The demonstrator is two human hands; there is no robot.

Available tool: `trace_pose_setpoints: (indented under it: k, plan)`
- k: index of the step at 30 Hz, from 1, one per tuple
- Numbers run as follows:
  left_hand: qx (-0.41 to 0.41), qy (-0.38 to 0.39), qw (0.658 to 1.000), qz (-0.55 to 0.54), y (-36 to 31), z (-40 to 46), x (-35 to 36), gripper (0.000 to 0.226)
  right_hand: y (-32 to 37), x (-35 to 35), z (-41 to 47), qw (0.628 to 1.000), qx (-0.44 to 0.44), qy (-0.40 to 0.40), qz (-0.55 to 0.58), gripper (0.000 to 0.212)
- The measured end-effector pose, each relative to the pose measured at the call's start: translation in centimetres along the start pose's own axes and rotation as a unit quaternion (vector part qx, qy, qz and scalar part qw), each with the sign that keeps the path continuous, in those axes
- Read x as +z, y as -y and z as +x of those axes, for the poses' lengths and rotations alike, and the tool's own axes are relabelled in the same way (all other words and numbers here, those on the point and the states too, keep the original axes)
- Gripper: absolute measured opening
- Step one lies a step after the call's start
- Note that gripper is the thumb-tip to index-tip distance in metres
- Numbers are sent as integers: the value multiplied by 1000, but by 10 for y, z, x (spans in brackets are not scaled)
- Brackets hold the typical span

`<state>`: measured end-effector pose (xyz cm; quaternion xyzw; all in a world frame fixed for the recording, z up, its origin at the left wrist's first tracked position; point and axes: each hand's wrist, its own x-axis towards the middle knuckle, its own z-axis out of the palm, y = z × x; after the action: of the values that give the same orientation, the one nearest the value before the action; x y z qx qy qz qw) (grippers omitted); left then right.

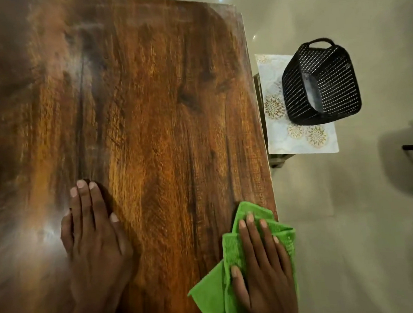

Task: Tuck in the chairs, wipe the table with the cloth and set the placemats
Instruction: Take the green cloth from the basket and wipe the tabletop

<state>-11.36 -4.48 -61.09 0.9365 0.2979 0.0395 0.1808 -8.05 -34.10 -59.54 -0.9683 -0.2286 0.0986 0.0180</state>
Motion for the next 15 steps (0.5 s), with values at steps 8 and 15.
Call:
trace_pose_setpoints:
  k: [8, 15]
  plan:
    - [93, -19, 995, 24, -2, 3, 10, 66, -17, -37, 241, 993, -46, -105, 38, 70]
    - [83, -79, 992, 51, -6, 5, 22, 63, -19, -83, 450, 994, -52, -87, 43, 69]
